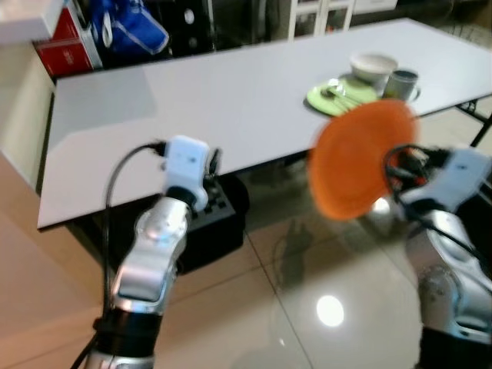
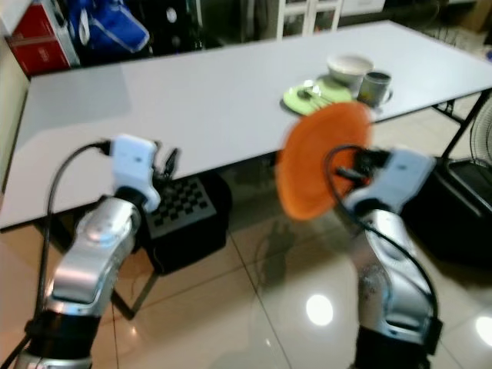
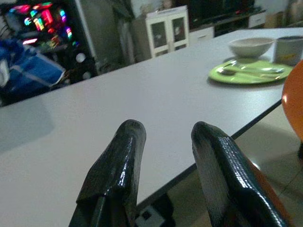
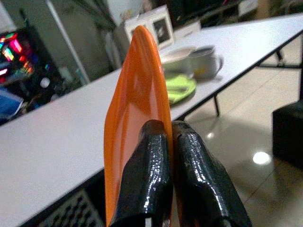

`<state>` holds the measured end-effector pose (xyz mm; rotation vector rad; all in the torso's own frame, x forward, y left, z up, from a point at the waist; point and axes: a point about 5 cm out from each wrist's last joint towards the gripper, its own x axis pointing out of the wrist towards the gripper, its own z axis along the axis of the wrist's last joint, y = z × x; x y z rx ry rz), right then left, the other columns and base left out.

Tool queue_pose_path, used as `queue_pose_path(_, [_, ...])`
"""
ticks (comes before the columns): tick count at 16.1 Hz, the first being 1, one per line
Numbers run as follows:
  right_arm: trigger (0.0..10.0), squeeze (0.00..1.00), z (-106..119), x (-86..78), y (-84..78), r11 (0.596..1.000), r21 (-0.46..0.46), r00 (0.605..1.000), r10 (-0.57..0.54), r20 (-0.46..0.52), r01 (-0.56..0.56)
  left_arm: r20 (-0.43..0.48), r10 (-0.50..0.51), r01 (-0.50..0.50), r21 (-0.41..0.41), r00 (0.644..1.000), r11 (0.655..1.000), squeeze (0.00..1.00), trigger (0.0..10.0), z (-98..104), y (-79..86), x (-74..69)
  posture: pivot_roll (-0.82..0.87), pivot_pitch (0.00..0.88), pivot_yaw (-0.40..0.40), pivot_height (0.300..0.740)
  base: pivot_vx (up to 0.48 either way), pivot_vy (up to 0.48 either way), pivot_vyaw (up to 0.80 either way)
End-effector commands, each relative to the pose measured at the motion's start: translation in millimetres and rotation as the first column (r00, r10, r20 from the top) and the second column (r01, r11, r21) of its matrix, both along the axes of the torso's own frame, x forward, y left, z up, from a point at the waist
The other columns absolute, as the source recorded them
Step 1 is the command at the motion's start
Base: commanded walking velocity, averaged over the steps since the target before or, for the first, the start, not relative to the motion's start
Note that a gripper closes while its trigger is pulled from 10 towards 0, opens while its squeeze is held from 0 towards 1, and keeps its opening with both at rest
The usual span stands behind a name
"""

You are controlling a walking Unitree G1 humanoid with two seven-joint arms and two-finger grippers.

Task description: Setting the table

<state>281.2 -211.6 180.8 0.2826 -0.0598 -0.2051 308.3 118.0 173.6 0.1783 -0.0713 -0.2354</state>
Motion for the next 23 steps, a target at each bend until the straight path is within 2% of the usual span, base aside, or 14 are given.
queue_pose_path(1, [10.0, 0.0, 17, 4.8, 11.1, 0.999, 0.006, 0.995, 0.047, 0.084, -0.048, 0.018, 0.026, -0.027, 0.009, 0.999, 1.0, 0.0, 10.0, 4, 8.5, 2.0, -0.03, 0.0, 0.003, 0.74, 0.356, 0.0, 0.8])
queue_pose_path(5, [10.0, 0.0, 21, 7.2, 9.6, 0.999, 0.024, 0.993, 0.046, 0.109, -0.049, 0.02, 0.029, -0.029, 0.012, 0.999, 0.999, 0.0, 10.0, 4, 9.2, 2.0, -0.03, 0.0, 0.003, 0.74, 0.36, 0.0, 0.8])
queue_pose_path(7, [10.0, 0.0, 20, 8.6, 3.7, 0.995, 0.092, 0.993, 0.028, 0.116, -0.039, 0.02, 0.028, -0.028, 0.015, 0.999, 0.999, 0.0, 10.0, 4, 8.5, 2.2, -0.03, 0.0, 0.004, 0.74, 0.369, 0.0, 0.0])
queue_pose_path(14, [10.0, 0.0, 8, 16.3, 0.7, 0.991, 0.106, 0.997, 0.079, 0.027, -0.081, 0.016, 0.019, -0.019, 0.018, 1.0, 1.0, 0.0, 10.0, 2, 6.6, 1.5, -0.03, 0.0, 0.005, 0.74, 0.42, 0.0, 0.0])
queue_pose_path(21, [10.0, 0.0, -1, 15.5, 4.4, 0.981, 0.161, 0.993, 0.115, -0.018, -0.111, 0.008, 0.008, -0.008, 0.016, 1.0, 1.0, 0.0, 10.0, 1, 5.4, 0.5, -0.03, 0.0, 0.004, 0.74, 0.433, 0.0, 0.0])
queue_pose_path(23, [10.0, 0.0, -2, 15.2, 3.2, 0.98, 0.16, 0.992, 0.121, -0.03, -0.115, -0.015, -0.062, 0.061, -0.026, 0.998, 0.998, 0.0, 10.0, 0, -1.2, -2.7, -0.04, 0.0, 0.003, 0.74, 0.0, 0.0, 0.0])
